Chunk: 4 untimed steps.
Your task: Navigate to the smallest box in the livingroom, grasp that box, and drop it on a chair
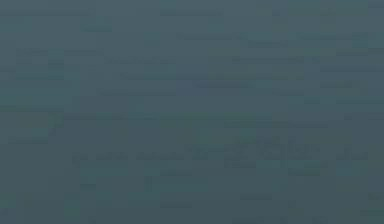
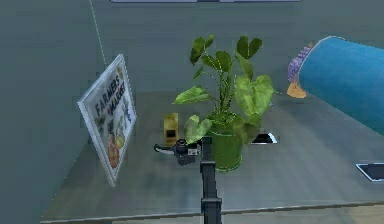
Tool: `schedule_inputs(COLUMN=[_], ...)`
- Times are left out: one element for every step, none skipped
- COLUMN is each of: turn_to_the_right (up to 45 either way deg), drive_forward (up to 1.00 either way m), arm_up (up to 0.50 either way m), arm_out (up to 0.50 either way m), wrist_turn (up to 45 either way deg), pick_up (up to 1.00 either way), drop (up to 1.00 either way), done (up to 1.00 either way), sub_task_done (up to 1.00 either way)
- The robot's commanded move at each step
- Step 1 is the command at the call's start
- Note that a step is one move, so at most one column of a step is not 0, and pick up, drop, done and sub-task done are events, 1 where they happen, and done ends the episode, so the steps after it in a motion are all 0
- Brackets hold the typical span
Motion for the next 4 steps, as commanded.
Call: schedule_inputs(turn_to_the_right=[0.0,0.0,0.0,0.0], drive_forward=[0.00,0.00,0.00,0.00], arm_up=[0.10,0.22,0.00,0.00], arm_out=[0.00,0.00,0.00,0.00], wrist_turn=[0.0,0.0,-45.0,-45.0], pick_up=[0.00,0.00,0.00,0.00], drop=[0.00,0.00,0.00,0.00], done=[0.00,0.00,0.00,0.00], sub_task_done=[0.00,0.00,0.00,0.00])
